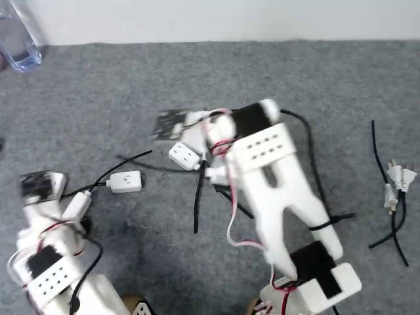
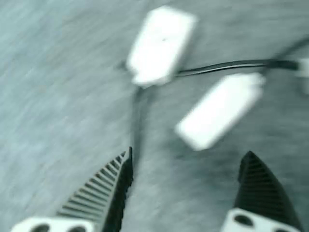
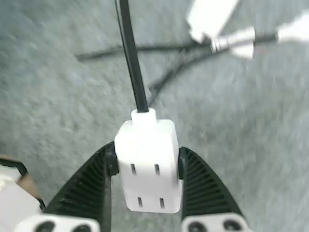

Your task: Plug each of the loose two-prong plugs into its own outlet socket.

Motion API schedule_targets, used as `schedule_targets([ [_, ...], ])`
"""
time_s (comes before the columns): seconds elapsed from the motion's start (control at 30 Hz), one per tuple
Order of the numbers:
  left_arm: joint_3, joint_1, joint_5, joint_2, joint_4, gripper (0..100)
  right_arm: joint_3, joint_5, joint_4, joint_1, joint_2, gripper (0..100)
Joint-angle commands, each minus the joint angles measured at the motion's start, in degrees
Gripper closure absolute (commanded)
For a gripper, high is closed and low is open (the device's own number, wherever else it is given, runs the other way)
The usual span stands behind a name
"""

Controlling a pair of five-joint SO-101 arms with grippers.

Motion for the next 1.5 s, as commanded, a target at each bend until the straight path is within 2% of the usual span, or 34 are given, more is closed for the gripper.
schedule_targets([
  [0.0, -0.8, -12.5, -6.8, -0.6, -0.2, 67, -3.6, -2.6, 1.3, -8.7, -2.7, 99.0],
  [0.2, 3.0, -28.4, -18.2, -0.7, 0.0, 67, -9.5, -3.2, 0.7, -21.0, 2.7, 99.0],
  [0.37, 3.4, -39.6, -23.2, -0.7, -0.2, 67, -16.7, -3.1, -4.6, -24.0, 13.4, 99.0],
  [0.5, 3.8, -46.4, -25.4, -0.6, -0.4, 67, -27.8, -2.8, -6.3, -26.3, 24.0, 99.0],
  [0.6, 4.4, -48.9, -25.4, -0.6, -0.5, 67, -39.2, -2.8, -5.9, -27.3, 33.2, 99.0],
  [0.77, 4.7, -49.1, -25.0, -0.6, -0.4, 67, -56.5, -2.9, -5.8, -29.1, 48.9, 99.0],
  [1.03, 5.1, -49.1, -21.6, -0.6, -0.8, 67, -72.5, -5.2, -5.8, -31.6, 62.5, 98.1],
  [1.13, 5.3, -49.1, -21.5, -0.6, -1.4, 67, -75.0, -5.5, -5.8, -31.6, 62.6, 86.9],
  [1.33, 5.3, -49.1, -21.5, -0.6, -1.4, 67, -76.0, -5.9, -5.7, -32.0, 62.6, 40.8],
  [1.4, 5.3, -49.1, -21.5, -0.6, -1.4, 67, -76.4, -5.6, -4.2, -32.0, 62.5, 34.1],
  [1.47, 5.3, -49.0, -21.5, -0.6, -1.4, 67, -78.7, -5.5, -1.2, -31.8, 61.8, 33.4],
])
